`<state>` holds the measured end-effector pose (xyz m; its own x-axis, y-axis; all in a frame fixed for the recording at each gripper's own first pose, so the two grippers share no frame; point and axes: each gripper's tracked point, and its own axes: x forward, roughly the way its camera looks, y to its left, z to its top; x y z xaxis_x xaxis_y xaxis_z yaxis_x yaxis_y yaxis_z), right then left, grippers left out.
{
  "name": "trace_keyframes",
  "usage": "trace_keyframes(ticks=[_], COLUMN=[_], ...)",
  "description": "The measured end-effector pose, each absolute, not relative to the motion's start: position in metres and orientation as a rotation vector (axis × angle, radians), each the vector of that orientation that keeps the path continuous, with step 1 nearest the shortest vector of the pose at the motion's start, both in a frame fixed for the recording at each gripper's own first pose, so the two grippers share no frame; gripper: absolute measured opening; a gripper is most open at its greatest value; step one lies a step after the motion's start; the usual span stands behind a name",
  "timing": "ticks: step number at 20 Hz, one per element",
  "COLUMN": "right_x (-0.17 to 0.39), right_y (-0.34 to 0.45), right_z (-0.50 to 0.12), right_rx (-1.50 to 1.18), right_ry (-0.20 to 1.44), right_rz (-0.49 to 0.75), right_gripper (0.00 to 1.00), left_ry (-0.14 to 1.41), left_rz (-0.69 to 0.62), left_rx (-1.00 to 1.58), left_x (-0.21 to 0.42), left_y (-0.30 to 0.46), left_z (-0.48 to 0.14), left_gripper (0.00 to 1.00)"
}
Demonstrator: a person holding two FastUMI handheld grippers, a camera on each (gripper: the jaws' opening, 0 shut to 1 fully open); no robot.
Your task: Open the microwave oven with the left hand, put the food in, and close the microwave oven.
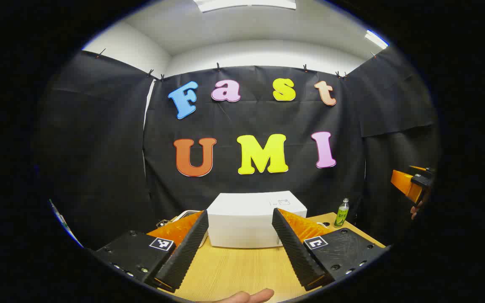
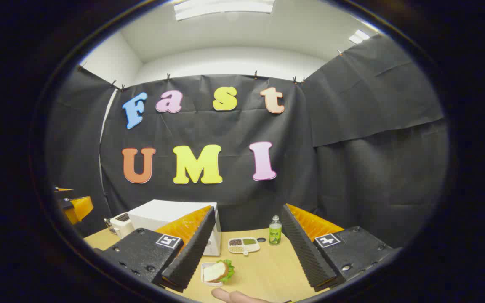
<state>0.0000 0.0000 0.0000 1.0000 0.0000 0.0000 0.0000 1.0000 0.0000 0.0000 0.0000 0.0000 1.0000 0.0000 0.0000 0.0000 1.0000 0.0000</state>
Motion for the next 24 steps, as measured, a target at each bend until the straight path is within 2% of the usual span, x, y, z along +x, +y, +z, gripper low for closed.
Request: trace_keyframes(ticks=[2, 3, 4, 5, 7, 8, 9, 10, 14, 15, 16, 20, 24], right_x=[0.0, 0.0, 0.001, 0.001, 0.002, 0.003, 0.003, 0.003, 0.008, 0.008, 0.008, 0.009, 0.003], right_y=[-0.002, -0.004, -0.005, -0.005, -0.008, -0.008, -0.009, -0.009, -0.005, -0.006, -0.006, -0.014, -0.026], right_z=[0.0, -0.002, -0.003, -0.002, -0.002, -0.005, -0.005, -0.007, -0.015, -0.015, -0.016, -0.019, -0.019], right_rx=[0.0, 0.0, -0.001, -0.001, -0.004, -0.007, -0.012, -0.016, -0.027, -0.03, -0.033, -0.032, -0.004], right_ry=[-0.008, -0.005, -0.003, -0.004, -0.01, -0.01, -0.012, -0.013, -0.007, -0.013, -0.02, -0.052, -0.083], right_rz=[0.0, -0.003, -0.002, -0.003, -0.005, -0.006, -0.005, -0.003, 0.014, 0.016, 0.017, 0.015, 0.012], right_gripper=[0.92, 1.0, 0.92, 1.0, 1.0, 0.92, 0.92, 1.0, 1.0, 0.92, 0.92, 0.92, 0.92], left_ry=[-0.021, -0.032, -0.041, -0.047, -0.053, -0.051, -0.054, -0.062, -0.068, -0.066, -0.068, -0.064, -0.047], left_rz=[0.0, 0.0, -0.001, -0.004, -0.006, -0.003, 0.004, 0.009, 0.04, 0.053, 0.057, 0.025, -0.068], left_rx=[0.002, 0.002, 0.001, 0.0, -0.001, 0.001, 0.002, 0.002, -0.01, -0.014, -0.015, -0.031, -0.101], left_x=[0.0, -0.001, -0.002, -0.002, -0.005, -0.005, -0.006, -0.006, 0.002, 0.006, 0.011, 0.04, 0.074], left_y=[-0.001, -0.001, -0.002, -0.003, -0.003, -0.001, 0.001, 0.003, 0.009, 0.01, 0.008, -0.016, -0.055], left_z=[0.005, 0.008, 0.009, 0.01, 0.01, 0.01, 0.011, 0.013, 0.013, 0.012, 0.011, 0.003, -0.013], left_gripper=[0.96, 0.96, 0.96, 0.96, 0.96, 0.96, 0.96, 0.96, 0.96, 0.96, 0.96, 0.95, 0.95])
